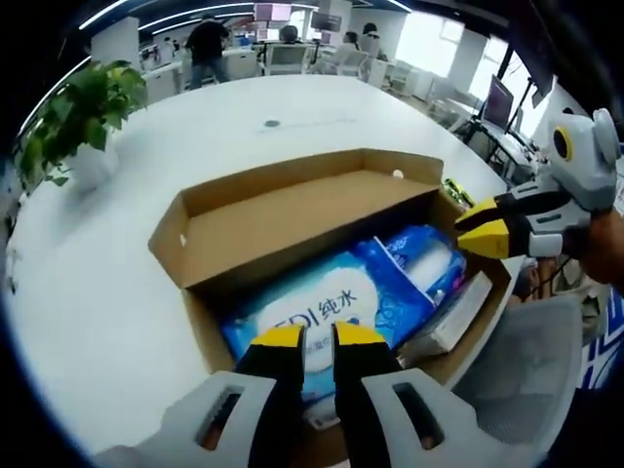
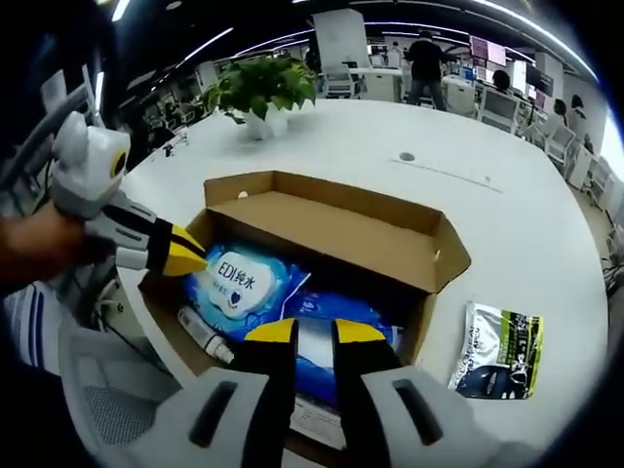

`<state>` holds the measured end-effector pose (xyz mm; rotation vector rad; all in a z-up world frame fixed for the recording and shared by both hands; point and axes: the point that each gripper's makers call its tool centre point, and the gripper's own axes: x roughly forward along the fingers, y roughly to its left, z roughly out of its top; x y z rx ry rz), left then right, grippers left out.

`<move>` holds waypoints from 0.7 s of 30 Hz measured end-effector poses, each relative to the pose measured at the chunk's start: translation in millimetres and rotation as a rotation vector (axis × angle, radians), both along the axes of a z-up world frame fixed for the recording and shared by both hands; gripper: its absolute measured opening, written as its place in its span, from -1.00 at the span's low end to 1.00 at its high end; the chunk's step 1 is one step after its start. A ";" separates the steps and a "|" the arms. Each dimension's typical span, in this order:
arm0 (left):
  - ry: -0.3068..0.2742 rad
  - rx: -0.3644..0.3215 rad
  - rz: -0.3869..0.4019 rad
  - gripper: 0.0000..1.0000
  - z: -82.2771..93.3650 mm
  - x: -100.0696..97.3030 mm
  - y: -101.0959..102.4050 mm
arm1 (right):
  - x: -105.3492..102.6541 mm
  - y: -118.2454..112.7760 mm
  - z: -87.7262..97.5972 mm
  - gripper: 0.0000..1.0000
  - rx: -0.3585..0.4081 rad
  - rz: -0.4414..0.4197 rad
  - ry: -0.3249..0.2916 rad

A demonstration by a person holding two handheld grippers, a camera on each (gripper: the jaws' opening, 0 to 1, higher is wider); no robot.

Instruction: Operate the shoe box by opening the lid, removing the specified soft item, and placing it in the target area until the item is outside and the box remains undamaged.

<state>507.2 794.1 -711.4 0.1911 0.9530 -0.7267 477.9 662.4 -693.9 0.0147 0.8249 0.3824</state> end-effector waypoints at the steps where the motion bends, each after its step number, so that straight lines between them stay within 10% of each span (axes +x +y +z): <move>1: -0.001 0.001 0.001 -0.85 -0.4 0.5 1.1 | -0.1 1.8 -1.2 -0.78 -0.001 0.003 0.003; 21: 0.037 -0.006 0.044 -0.85 -23.5 6.0 30.6 | 14.6 41.7 -25.5 -0.77 -0.020 0.087 0.054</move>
